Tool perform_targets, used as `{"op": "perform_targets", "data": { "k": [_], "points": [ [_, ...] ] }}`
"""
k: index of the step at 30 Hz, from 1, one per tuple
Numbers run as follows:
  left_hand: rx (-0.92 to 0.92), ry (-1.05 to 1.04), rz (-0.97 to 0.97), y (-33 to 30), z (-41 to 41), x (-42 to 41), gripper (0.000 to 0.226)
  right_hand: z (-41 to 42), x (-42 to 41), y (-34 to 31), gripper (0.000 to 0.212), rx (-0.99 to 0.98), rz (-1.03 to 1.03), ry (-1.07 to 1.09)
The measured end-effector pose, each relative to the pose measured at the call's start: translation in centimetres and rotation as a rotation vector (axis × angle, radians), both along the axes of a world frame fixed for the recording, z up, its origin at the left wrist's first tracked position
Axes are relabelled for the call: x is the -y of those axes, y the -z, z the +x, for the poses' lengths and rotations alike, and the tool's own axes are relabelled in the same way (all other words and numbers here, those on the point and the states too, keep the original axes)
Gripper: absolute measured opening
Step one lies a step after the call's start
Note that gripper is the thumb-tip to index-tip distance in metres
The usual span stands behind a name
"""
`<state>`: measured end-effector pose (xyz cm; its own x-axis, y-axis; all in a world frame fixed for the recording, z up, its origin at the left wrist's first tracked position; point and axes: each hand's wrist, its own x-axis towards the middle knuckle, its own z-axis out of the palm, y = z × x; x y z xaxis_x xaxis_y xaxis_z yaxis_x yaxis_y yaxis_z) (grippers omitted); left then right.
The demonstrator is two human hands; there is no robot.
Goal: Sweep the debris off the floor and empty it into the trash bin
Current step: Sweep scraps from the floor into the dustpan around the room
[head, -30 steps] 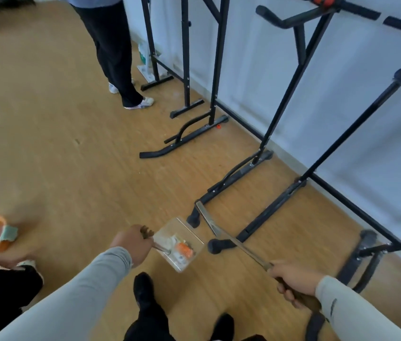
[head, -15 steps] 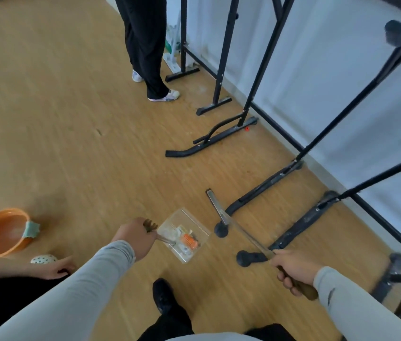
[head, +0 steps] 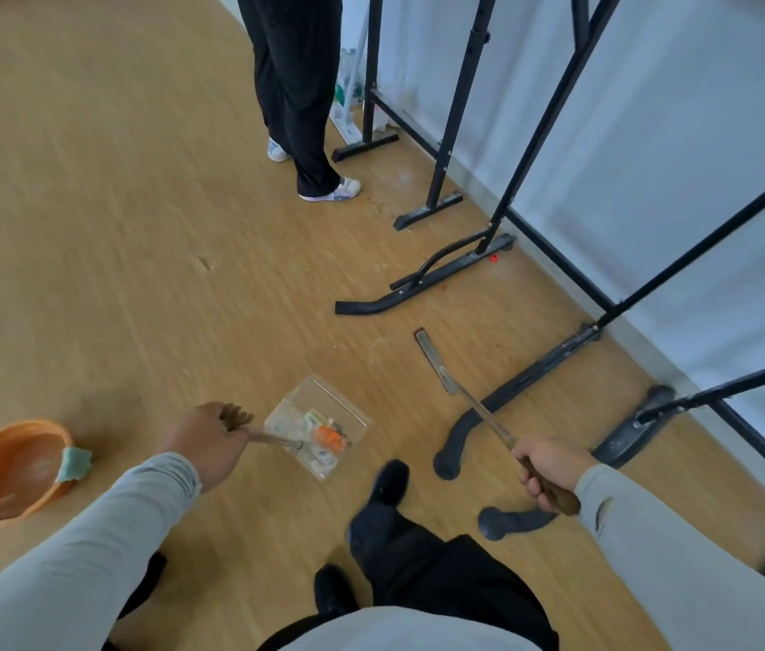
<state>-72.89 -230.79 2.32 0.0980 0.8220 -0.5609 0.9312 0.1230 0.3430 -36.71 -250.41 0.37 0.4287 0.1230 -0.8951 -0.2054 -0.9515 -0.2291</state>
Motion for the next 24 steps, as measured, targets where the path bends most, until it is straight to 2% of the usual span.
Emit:
{"op": "perform_targets", "data": {
  "k": [7, 11, 15, 17, 21, 23, 24],
  "points": [
    [-0.027, -0.026, 0.043, 0.6, 1.0, -10.4, 0.035, 5.0, -10.4, 3.7, 0.022, 0.081, 0.011, 0.067],
    [-0.049, 0.014, 0.055, 1.8, 3.4, -18.6, 0.022, 10.5, -19.7, 7.3, 0.018, 0.099, 0.021, 0.166],
    [-0.108, 0.044, 0.012, 3.8, 6.1, -27.7, 0.021, 16.0, -30.1, 12.6, 0.035, 0.193, 0.079, 0.079],
    [-0.127, 0.069, -0.013, 4.5, 7.4, -31.2, 0.019, 17.2, -33.8, 15.9, 0.037, 0.15, 0.038, 0.018],
    [-0.127, 0.097, -0.041, 5.3, 9.1, -37.2, 0.016, 15.2, -38.8, 18.5, 0.034, 0.137, -0.052, -0.198],
    [-0.145, 0.113, -0.056, 5.1, 9.5, -39.3, 0.018, 12.8, -39.6, 17.9, 0.015, 0.154, -0.072, -0.273],
    [-0.146, 0.124, -0.061, 4.8, 9.8, -40.3, 0.018, 11.7, -39.5, 17.9, 0.014, 0.115, -0.123, -0.326]
  ]
}}
